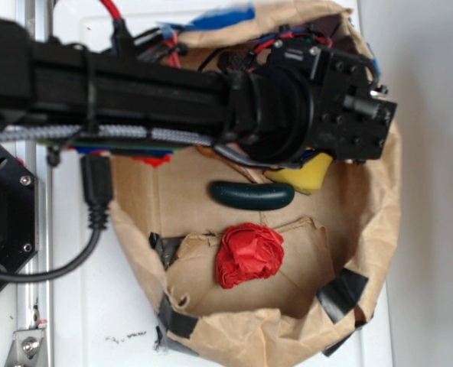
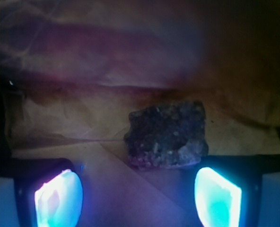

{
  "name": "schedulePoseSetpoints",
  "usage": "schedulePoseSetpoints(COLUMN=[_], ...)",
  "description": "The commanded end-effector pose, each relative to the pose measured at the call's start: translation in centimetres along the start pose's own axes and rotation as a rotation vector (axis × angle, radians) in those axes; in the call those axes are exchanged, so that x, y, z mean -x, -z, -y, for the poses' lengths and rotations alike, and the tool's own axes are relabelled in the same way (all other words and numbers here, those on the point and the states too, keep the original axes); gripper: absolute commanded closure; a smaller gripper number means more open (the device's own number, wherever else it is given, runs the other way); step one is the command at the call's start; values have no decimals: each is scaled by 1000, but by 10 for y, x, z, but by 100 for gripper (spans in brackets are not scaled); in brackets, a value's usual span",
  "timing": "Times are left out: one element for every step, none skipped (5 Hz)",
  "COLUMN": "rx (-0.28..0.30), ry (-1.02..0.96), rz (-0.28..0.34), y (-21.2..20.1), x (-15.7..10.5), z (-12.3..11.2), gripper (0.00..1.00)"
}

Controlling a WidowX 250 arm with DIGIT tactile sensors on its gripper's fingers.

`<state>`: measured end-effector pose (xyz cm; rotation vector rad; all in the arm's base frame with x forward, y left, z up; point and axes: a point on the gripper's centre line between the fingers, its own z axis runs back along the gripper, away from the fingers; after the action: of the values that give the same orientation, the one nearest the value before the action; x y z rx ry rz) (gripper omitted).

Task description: Grab the rock.

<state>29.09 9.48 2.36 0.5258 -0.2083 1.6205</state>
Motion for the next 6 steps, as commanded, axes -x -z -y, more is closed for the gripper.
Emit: schedulePoseSetpoints(rx=[-81,-92,-55,-28,-33,-79], ry=[34,49,67,70,84,78], rz=[-20,-25,-13,5,7,43], y=[16,18,23,32,38,55], x=[-15,-17,-17,-17,-16,-12], z=[-35,-43,-50,-50,-46,-38], gripper=[0,0,0,0,0,0])
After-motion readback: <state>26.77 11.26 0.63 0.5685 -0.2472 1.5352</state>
